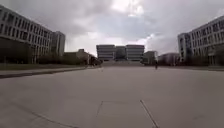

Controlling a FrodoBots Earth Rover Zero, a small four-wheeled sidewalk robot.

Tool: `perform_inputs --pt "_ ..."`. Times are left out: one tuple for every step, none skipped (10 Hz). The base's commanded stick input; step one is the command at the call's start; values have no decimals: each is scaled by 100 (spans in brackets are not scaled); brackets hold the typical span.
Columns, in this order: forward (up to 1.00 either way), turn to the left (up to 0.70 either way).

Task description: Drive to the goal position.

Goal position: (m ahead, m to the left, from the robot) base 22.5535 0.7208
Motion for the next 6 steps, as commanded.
perform_inputs --pt "69 0" --pt "69 0" --pt "69 0" --pt "70 0" --pt "70 -7" --pt "70 -31"
